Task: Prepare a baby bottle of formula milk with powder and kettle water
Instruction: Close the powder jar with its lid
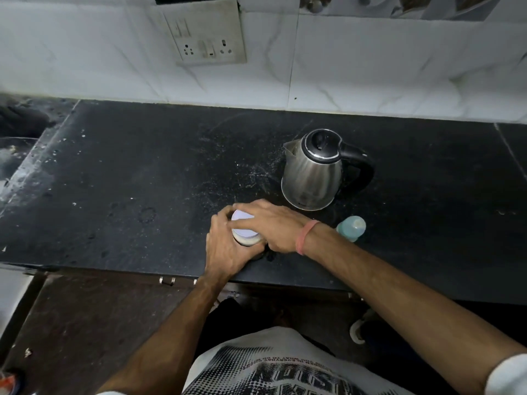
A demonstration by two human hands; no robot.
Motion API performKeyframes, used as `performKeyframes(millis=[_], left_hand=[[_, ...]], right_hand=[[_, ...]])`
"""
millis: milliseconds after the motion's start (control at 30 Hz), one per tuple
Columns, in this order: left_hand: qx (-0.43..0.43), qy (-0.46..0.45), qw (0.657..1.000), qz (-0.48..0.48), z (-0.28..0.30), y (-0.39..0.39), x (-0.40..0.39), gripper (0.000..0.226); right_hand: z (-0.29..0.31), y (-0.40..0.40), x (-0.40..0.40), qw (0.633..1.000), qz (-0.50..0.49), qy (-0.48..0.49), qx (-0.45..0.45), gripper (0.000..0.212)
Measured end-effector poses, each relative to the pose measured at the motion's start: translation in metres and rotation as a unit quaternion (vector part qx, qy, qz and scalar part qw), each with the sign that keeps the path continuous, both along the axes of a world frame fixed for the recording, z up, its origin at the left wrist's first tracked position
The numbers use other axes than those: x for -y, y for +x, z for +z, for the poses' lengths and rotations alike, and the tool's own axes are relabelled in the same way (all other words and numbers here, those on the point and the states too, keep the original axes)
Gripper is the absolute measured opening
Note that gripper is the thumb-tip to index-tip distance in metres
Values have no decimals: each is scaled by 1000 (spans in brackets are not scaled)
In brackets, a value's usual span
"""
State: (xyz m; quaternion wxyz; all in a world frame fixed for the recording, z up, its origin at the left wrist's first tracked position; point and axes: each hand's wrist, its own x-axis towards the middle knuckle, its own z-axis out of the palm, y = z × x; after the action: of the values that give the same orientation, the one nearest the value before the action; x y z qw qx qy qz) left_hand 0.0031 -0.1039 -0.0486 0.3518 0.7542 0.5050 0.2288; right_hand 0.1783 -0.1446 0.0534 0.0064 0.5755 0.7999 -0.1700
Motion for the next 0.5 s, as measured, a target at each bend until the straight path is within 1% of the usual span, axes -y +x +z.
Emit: performKeyframes(millis=[33, 133, 233, 300, 400, 500], left_hand=[[-5, 0, 1000, -11, -1, 0, -1, 98], [-39, -6, 999, -9, -1, 0, -2, 89], [-44, 0, 999, 0, -3, 3, -1, 92], [-47, 8, 999, -3, -6, 4, -2, 94], [-76, 15, 997, -19, -12, 6, -3, 98], [-104, 36, 994, -5, -16, 10, 0, 100]], right_hand=[[0, -3, -4, 1000, 9, 7, 13, 90], [-6, -6, -8, 998, -2, 37, 58, 78], [-14, -6, -4, 996, -5, 54, 64, 72], [-19, -2, -2, 995, 0, 70, 68, 72], [-25, 2, -6, 989, 9, 99, 110, 68], [-34, -7, -9, 982, -8, 130, 137, 61]])
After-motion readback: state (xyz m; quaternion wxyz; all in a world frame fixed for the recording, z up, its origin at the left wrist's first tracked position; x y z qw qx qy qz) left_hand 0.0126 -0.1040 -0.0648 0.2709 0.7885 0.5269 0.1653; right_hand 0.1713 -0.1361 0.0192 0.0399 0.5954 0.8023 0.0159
